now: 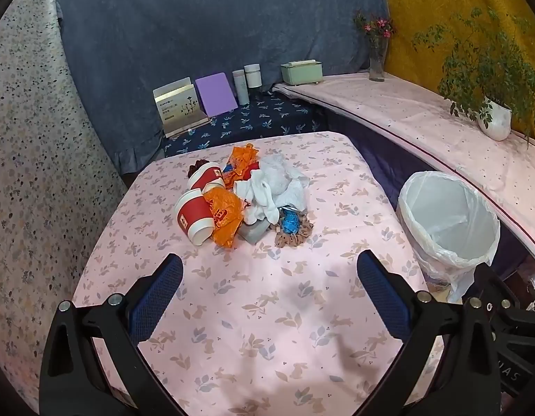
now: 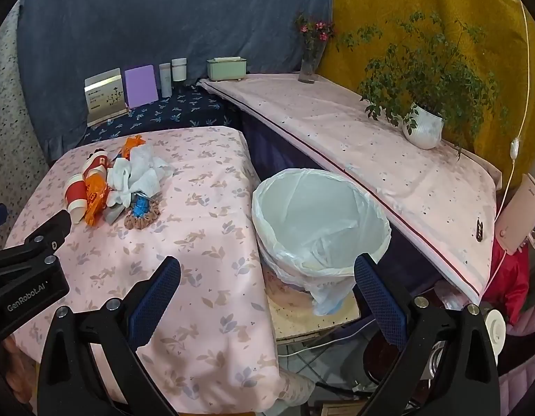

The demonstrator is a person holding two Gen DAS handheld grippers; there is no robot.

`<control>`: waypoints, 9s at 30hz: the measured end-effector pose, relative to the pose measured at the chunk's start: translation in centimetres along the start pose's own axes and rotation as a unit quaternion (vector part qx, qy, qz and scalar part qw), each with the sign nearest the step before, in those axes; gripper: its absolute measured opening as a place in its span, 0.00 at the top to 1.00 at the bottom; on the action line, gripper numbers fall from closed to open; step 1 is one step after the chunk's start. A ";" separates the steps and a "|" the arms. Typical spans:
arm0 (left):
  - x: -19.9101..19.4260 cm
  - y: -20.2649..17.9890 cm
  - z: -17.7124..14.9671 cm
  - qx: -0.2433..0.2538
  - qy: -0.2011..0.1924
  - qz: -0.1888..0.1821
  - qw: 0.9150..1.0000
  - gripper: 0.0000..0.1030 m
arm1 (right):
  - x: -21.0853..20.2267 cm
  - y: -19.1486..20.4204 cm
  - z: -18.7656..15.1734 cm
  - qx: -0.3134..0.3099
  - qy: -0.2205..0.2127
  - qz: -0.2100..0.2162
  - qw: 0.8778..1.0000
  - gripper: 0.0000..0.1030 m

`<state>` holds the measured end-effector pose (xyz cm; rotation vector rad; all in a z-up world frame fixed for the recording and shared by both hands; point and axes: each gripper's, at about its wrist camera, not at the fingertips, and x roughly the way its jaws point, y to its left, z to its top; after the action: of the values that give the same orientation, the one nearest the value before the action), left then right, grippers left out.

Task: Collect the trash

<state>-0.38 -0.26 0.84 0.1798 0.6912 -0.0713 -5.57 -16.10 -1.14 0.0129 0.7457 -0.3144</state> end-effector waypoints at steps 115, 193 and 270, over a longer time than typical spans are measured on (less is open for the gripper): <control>1.6 2.2 -0.3 -0.034 0.020 -0.051 0.998 0.07 | 0.2 0.8 0.7 0.006 -0.002 -0.022 1.000 0.07; 23.0 18.1 2.6 -0.164 0.128 -0.085 0.974 0.31 | 18.1 24.1 9.0 -0.043 0.038 0.143 0.988 0.92; 15.0 -19.8 7.4 0.121 0.080 -0.284 0.948 0.17 | 14.8 -12.4 4.4 0.208 -0.003 -0.063 0.976 0.91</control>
<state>13.29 -21.13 -5.96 0.2194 0.8793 -0.7030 4.04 -32.55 -6.58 0.3619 0.6648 -0.5877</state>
